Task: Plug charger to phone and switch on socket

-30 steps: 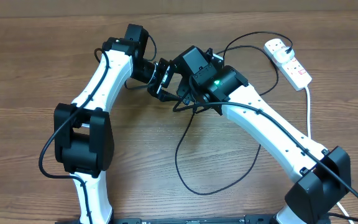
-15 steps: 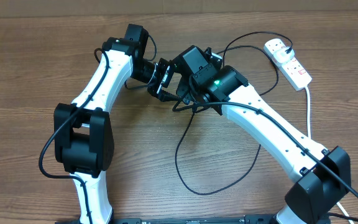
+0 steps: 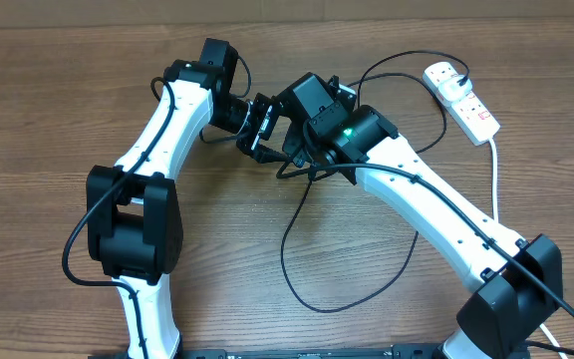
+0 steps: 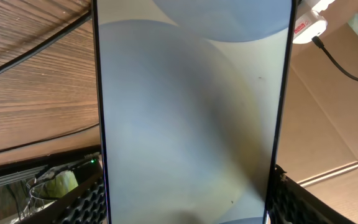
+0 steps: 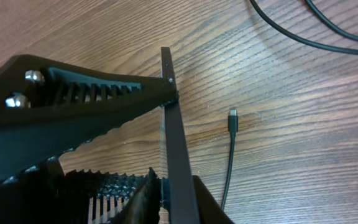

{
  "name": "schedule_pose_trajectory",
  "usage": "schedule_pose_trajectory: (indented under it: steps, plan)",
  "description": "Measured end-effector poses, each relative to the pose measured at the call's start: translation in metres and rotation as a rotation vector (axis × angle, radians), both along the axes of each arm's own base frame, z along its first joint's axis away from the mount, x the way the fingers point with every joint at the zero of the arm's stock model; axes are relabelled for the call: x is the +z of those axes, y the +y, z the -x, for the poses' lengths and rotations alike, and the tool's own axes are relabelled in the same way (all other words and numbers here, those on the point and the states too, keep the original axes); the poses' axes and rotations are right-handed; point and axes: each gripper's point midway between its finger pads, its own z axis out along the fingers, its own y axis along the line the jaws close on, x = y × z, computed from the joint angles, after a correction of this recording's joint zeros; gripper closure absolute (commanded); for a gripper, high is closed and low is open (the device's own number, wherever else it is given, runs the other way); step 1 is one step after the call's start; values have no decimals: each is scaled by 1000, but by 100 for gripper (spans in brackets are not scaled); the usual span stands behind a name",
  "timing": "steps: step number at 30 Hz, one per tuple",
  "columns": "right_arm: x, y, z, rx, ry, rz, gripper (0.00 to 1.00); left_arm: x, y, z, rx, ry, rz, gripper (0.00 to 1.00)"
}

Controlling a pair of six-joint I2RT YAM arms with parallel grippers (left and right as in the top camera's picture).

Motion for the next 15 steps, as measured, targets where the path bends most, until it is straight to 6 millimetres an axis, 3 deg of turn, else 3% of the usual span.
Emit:
schedule_pose_trajectory:
  steps: [9,15]
  plan:
    - [0,1,0,-1,3,-8,96,0,0,0,0,0,0,32]
    - [0,2,0,-9,4,-17,96,0,0,0,0,-1,1,26]
